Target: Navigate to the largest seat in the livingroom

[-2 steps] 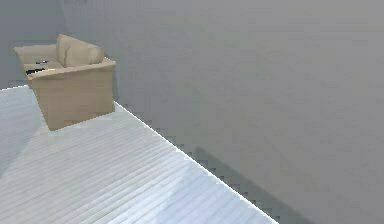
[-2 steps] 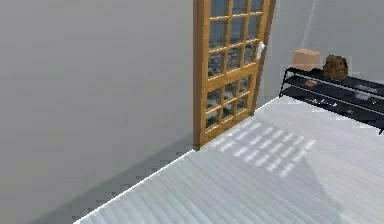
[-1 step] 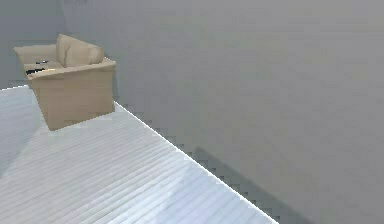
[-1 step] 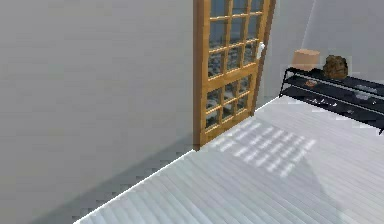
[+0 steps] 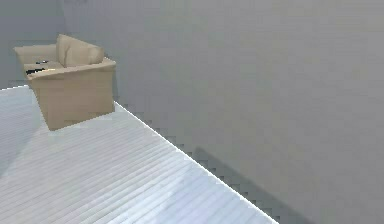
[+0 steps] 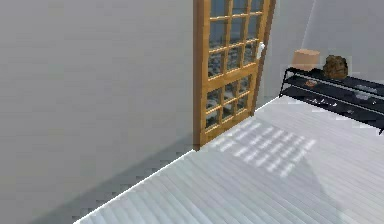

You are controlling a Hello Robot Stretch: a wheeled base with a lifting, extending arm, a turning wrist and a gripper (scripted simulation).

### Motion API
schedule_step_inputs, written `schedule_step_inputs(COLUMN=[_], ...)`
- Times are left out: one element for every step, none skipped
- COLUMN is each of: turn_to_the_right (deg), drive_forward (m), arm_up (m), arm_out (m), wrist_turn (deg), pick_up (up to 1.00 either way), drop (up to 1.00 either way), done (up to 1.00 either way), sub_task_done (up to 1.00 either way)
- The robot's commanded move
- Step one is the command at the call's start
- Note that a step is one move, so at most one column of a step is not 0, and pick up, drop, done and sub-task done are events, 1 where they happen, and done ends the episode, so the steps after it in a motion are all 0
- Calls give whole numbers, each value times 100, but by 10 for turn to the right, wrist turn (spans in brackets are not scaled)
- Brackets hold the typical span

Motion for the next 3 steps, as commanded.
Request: schedule_step_inputs(turn_to_the_right=[90,360,0], drive_forward=[0,0,30], arm_up=[0,0,0], arm_out=[0,0,0], wrist_turn=[0,0,0], pick_up=[0,0,0], drop=[0,0,0], done=[0,0,0], sub_task_done=[0,0,0])
